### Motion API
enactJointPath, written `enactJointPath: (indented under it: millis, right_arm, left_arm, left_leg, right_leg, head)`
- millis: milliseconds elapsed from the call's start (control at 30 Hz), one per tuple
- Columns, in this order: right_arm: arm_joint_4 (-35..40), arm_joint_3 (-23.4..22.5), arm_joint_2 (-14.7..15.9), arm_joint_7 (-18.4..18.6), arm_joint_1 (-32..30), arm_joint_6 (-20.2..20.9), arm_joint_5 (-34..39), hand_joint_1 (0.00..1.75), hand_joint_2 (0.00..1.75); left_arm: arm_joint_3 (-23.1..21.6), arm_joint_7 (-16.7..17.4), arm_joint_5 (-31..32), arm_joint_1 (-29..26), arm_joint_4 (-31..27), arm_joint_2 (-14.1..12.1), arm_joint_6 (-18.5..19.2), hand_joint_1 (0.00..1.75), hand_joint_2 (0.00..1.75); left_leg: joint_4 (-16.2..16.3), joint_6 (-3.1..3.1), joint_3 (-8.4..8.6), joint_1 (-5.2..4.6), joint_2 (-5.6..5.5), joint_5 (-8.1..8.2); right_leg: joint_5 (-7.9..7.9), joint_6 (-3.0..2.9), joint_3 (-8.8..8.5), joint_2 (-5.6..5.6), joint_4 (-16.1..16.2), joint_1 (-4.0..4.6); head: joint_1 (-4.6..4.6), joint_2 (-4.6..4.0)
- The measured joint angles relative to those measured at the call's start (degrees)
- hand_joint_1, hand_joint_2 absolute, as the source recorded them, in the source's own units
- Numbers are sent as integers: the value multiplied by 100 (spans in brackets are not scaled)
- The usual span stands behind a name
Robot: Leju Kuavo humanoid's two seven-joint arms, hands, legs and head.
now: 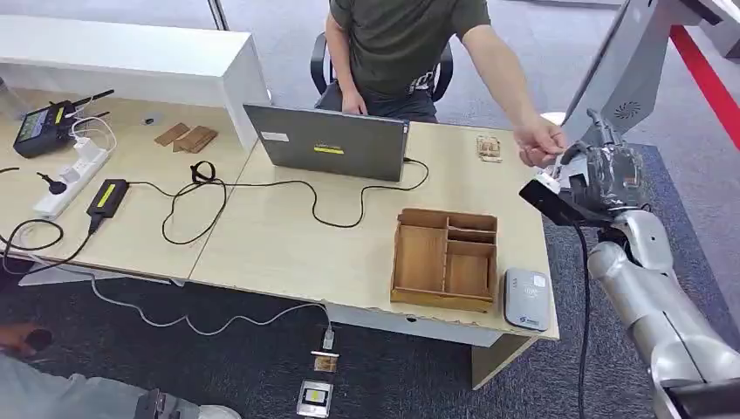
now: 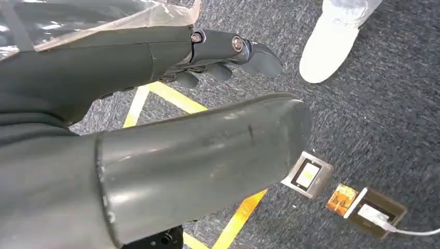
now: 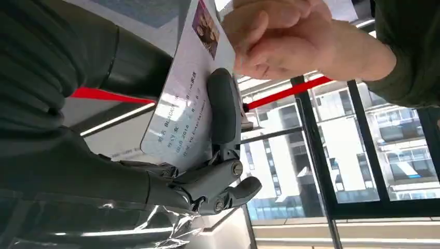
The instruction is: Pass the card to the sensor for recognition and then transmit it.
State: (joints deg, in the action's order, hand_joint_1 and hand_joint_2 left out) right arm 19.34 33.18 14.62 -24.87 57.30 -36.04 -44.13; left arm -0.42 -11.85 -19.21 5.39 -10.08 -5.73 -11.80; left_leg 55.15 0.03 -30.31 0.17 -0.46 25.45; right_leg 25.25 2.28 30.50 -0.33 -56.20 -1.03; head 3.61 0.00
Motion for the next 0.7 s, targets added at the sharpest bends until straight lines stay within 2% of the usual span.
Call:
enactJointPath:
  millis: [233, 333, 500, 700]
  right_arm:
    - [-2, 29, 4, 0, 0, -2, 0, 175, 175]
    - [-2, 44, 4, -70, -8, -24, 0, 175, 175]
    - [0, 61, 53, -240, -65, -341, -66, 175, 175]
    - [13, 66, 136, -405, -132, -356, -111, 175, 175]
  left_arm:
    - [0, -2, 2, 0, 0, 2, 0, 0, 0]
    - [0, -20, 2, 0, 0, 2, 20, 0, 0]
    - [-9, -20, 2, -2, 0, 11, 85, 0, 0]
    - [-37, -35, 0, -2, 0, 20, 105, 0, 0]
  left_leg:
    - [0, 0, 0, 0, 0, 0]
    - [0, 0, 0, 0, 0, 0]
    - [1, 0, 0, 0, 0, 0]
    - [1, 0, 0, 0, 1, 0]
  right_leg:
    - [0, 0, 1, 0, 0, 0]
    - [0, 0, 1, 0, 0, 0]
    - [0, 0, 1, 0, 1, 0]
    - [0, 0, 1, 0, 2, 0]
  head:
    - [0, 0]
    - [0, 0]
    - [-2, 0]
    - [-2, 0]
